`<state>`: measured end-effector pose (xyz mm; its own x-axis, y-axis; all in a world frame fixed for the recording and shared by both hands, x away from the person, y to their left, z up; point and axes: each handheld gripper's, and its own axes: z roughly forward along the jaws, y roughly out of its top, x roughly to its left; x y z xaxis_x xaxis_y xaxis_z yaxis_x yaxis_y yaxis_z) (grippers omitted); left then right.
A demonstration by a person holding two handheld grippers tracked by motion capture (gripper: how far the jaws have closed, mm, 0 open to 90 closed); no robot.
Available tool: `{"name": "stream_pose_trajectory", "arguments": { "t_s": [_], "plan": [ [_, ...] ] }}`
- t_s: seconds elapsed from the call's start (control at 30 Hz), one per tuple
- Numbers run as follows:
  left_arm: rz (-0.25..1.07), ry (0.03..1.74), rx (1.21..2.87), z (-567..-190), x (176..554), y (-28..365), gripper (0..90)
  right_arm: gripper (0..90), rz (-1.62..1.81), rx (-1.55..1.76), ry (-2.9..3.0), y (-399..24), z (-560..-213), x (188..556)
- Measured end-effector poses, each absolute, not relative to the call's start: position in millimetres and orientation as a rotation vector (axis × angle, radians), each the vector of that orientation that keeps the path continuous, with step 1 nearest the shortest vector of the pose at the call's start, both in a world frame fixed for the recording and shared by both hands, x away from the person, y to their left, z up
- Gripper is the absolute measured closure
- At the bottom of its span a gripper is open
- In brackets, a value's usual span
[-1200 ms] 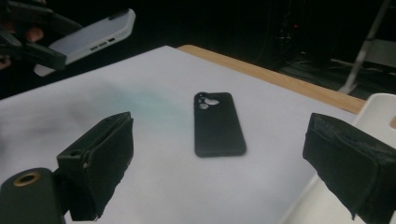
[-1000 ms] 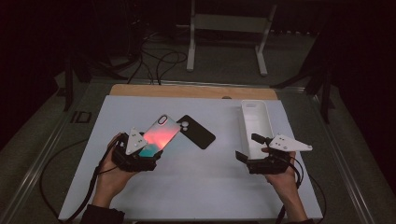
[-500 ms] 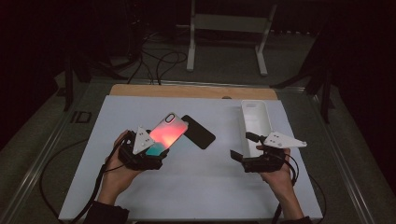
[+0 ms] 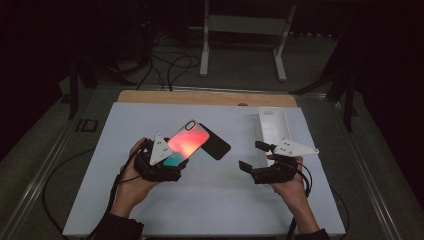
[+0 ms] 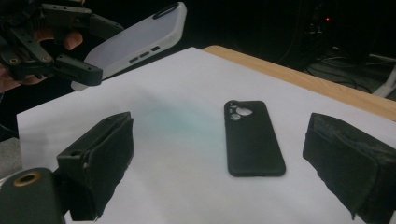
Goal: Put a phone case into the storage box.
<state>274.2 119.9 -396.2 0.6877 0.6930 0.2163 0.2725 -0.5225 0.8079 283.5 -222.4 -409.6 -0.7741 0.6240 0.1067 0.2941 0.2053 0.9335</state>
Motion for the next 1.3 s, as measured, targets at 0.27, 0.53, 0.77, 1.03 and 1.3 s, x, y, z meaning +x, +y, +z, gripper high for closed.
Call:
{"name": "stream_pose_trajectory", "arguments": {
  "t_s": [0.27,0.53,0.77,1.03,1.3],
  "plan": [
    [0.67,0.711,2.107,-396.4,272.7,110.4,17.1,8.9,1.635,0.871,2.194,-211.6,-405.9,288.2],
    [0.657,0.682,2.105,-397.6,270.9,99.7,17.1,8.8,1.657,0.867,2.215,-200.5,-405.7,291.3],
    [0.653,0.656,2.099,-398.6,267.1,90.5,17.1,8.9,1.662,0.846,2.253,-190.0,-403.1,295.4],
    [0.638,0.614,2.096,-398.3,262.1,80.0,17.1,8.9,1.679,0.871,2.275,-179.8,-403.9,297.9],
    [0.617,0.579,2.087,-397.4,258.9,67.9,17.0,15.5,1.71,0.938,2.321,-168.9,-405.7,300.1]
  ]
}}
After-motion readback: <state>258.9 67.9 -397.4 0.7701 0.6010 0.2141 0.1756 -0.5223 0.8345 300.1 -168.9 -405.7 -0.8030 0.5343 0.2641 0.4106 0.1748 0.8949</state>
